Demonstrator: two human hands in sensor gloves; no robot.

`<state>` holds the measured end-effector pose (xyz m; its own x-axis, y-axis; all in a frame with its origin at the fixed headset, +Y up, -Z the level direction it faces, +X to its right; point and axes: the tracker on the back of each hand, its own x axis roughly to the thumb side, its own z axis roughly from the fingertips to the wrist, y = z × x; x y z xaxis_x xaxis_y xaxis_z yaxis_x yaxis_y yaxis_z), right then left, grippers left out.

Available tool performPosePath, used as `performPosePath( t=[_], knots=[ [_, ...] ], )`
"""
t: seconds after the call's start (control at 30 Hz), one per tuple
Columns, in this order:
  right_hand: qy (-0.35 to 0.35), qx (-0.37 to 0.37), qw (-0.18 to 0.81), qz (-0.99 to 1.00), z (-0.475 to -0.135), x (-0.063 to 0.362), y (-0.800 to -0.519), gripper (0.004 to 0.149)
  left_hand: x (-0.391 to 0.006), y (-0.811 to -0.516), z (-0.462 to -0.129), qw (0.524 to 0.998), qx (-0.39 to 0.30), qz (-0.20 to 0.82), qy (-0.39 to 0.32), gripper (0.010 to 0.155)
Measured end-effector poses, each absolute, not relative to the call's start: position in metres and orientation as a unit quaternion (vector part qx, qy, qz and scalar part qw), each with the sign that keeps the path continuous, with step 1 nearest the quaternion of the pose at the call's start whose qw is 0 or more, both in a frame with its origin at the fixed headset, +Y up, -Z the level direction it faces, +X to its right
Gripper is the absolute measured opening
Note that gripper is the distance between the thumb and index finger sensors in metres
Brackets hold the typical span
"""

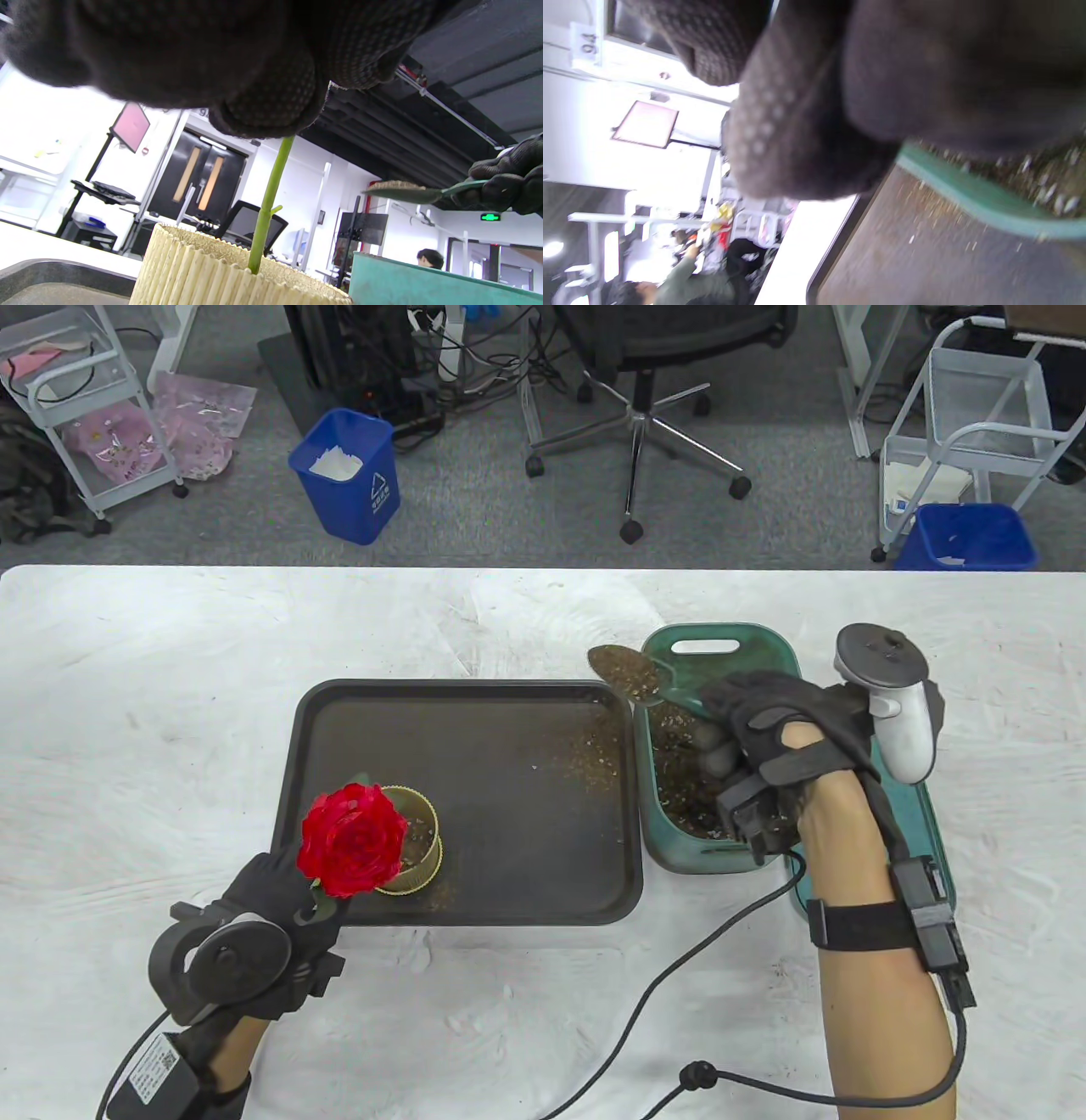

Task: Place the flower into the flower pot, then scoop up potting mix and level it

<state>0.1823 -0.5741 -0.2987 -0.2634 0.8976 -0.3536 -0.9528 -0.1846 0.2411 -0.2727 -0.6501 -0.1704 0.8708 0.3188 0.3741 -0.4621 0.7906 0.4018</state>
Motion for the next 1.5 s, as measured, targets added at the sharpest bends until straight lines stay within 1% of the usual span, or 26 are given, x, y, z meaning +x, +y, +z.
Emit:
performPosePath(
  t=[0.2, 0.33, 0.43, 0.53, 0.7, 0.73, 0.8, 0.9, 1.07, 1.17, 1.27, 1.4, 1.5],
  knots=[
    [0.231, -0.011, 0.639, 0.734, -0.274, 0.124, -0.603, 0.052, -0.273, -0.651, -0.171, 0.935, 0.246, 0.213, -0.143, 0.043],
    [0.237, 0.014, 0.638, 0.732, -0.259, 0.085, -0.626, 0.052, -0.275, -0.651, -0.171, 0.935, 0.245, 0.216, -0.14, 0.043],
    [0.225, 0.023, 0.624, 0.748, -0.25, 0.056, -0.647, 0.052, -0.276, -0.651, -0.172, 0.935, 0.245, 0.216, -0.137, 0.043],
    [0.205, 0.023, 0.611, 0.765, -0.241, 0.037, -0.662, 0.052, -0.275, -0.651, -0.172, 0.935, 0.245, 0.218, -0.137, 0.043],
    [0.164, 0.015, 0.601, 0.782, -0.231, 0.02, -0.68, 0.052, -0.275, -0.651, -0.172, 0.934, 0.244, 0.22, -0.14, 0.043],
    [0.159, 0.023, 0.593, 0.789, -0.23, 0.018, -0.681, 0.052, -0.275, -0.651, -0.172, 0.934, 0.244, 0.22, -0.141, 0.043],
    [0.122, 0.024, 0.58, 0.805, -0.227, 0.013, -0.683, 0.052, -0.276, -0.651, -0.172, 0.934, 0.244, 0.22, -0.141, 0.043],
    [0.098, 0.058, 0.551, 0.827, -0.224, 0.006, -0.685, 0.052, -0.276, -0.651, -0.172, 0.933, 0.244, 0.223, -0.141, 0.043],
    [0.05, 0.089, 0.507, 0.856, -0.219, -0.004, -0.691, 0.052, -0.276, -0.651, -0.172, 0.933, 0.243, 0.224, -0.14, 0.043],
    [0.009, 0.111, 0.472, 0.875, -0.214, -0.009, -0.692, 0.052, -0.276, -0.651, -0.172, 0.933, 0.242, 0.226, -0.139, 0.043],
    [-0.036, 0.138, 0.423, 0.895, -0.21, -0.015, -0.693, 0.051, -0.276, -0.652, -0.173, 0.933, 0.241, 0.227, -0.139, 0.043],
    [-0.075, 0.17, 0.373, 0.909, -0.206, -0.022, -0.696, 0.051, -0.275, -0.651, -0.172, 0.934, 0.241, 0.224, -0.142, 0.043],
    [-0.111, 0.202, 0.308, 0.923, -0.202, -0.029, -0.701, 0.051, -0.275, -0.651, -0.172, 0.934, 0.242, 0.223, -0.143, 0.043]
  ],
)
